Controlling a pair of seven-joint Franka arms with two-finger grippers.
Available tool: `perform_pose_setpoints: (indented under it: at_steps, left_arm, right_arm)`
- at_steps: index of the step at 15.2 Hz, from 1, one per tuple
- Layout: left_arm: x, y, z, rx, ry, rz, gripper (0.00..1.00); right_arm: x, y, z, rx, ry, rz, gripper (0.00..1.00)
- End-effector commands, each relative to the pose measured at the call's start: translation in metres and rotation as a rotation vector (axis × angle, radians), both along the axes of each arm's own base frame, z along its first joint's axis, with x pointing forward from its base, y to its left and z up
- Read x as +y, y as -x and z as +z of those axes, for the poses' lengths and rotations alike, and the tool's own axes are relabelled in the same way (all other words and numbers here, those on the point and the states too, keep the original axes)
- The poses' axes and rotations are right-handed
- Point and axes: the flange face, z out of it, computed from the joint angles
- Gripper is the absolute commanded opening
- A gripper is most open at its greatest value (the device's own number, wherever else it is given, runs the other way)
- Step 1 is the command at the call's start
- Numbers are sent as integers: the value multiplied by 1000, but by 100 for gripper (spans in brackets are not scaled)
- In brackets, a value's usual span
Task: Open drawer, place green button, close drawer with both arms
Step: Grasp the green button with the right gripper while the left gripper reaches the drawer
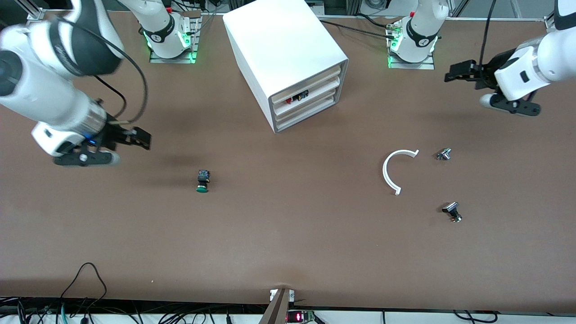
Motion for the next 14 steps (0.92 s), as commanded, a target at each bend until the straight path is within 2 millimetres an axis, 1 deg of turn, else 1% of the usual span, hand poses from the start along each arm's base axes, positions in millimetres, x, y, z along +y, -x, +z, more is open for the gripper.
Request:
perform_pose_setpoints:
  at_steps: [1, 2, 3, 5, 6, 7, 8, 9, 10, 11, 13, 14]
  left_arm:
    - [-13, -9, -16, 99, 105, -19, 100]
    - [-20, -11, -24, 137, 160, -17, 100]
    - [-27, -13, -31, 165, 216, -13, 100]
    - [-47, -22, -51, 216, 311, -13, 100]
    - [-57, -26, -59, 224, 354, -27, 100]
    - [-66, -30, -70, 227, 392, -46, 100]
    - [-74, -33, -85, 220, 413, -63, 100]
    - [-83, -36, -103, 216, 451, -101, 100]
    - [-91, -39, -111, 206, 496, -118, 100]
    - [-93, -43, -119, 192, 518, -116, 100]
    - [-97, -47, -138, 198, 569, -110, 100]
    - [-98, -46, -153, 189, 606, -106, 100]
  right_arm:
    - [9, -7, -53, -4, -11, -6, 100]
    - [17, -10, -69, 0, -15, 5, 100]
    - [30, -11, -87, -2, -20, 24, 100]
    - [33, -13, -130, -18, -31, 27, 100]
    - [34, -11, -153, -26, -36, 31, 100]
    - [47, -4, -171, -40, -44, 50, 100]
    - [56, 2, -189, -54, -51, 66, 100]
    - [56, 5, -207, -62, -56, 66, 100]
    - [57, 7, -220, -72, -61, 66, 100]
    - [60, 9, -231, -69, -63, 70, 100]
    - [64, 11, -246, -68, -68, 74, 100]
    - [64, 11, -255, -63, -69, 72, 100]
